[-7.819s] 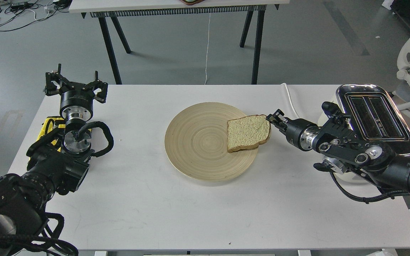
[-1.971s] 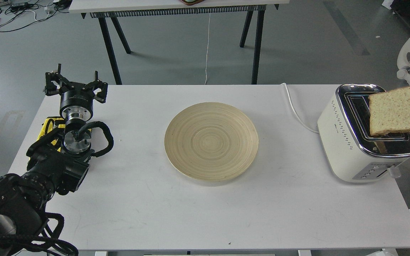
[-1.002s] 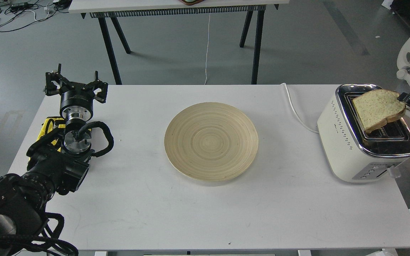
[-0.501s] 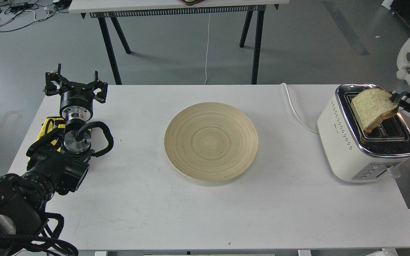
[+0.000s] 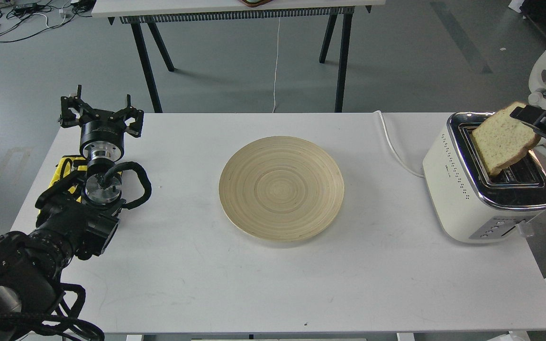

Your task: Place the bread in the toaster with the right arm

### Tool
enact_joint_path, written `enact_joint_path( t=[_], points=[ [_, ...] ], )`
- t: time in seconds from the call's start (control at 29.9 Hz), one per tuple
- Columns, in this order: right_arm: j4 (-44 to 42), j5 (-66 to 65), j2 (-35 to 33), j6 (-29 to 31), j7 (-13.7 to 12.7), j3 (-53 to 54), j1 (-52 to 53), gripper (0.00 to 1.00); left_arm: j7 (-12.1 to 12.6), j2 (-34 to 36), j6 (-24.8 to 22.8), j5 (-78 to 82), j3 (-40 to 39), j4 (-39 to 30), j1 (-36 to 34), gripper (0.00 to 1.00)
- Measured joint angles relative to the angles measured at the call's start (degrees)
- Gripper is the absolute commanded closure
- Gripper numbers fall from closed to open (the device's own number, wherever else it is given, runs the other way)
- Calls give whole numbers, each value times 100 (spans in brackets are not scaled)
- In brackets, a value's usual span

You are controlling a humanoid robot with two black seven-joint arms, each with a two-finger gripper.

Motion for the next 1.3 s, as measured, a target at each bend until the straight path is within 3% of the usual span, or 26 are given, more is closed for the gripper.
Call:
enact_joint_path(
  t=[0.17, 0.47, 0.63, 0.87, 1.07, 1.3],
  points=[
    [-21, 3, 3, -3, -3, 71, -13, 13, 0, 3, 0, 0, 0, 0, 0, 0],
    [-77, 458, 524, -19, -9, 427, -6, 10, 2, -2, 0, 0, 0, 0, 0, 0],
    [-235, 1760, 1240, -10, 54, 862, -29, 8, 2, 0, 0, 0, 0, 1, 0, 0],
    [-1078, 2767, 2667, 173, 251, 1522, -163, 7, 2, 0, 0, 0, 0, 0, 0, 0],
    [-1924, 3532, 3662, 1167, 722, 2684, -803, 5, 1, 4, 0, 0, 0, 0, 0, 0],
    [-3032, 3581, 4818, 2619, 776, 4249, -1558, 2, -2, 3, 0, 0, 0, 0, 0, 0]
  ],
)
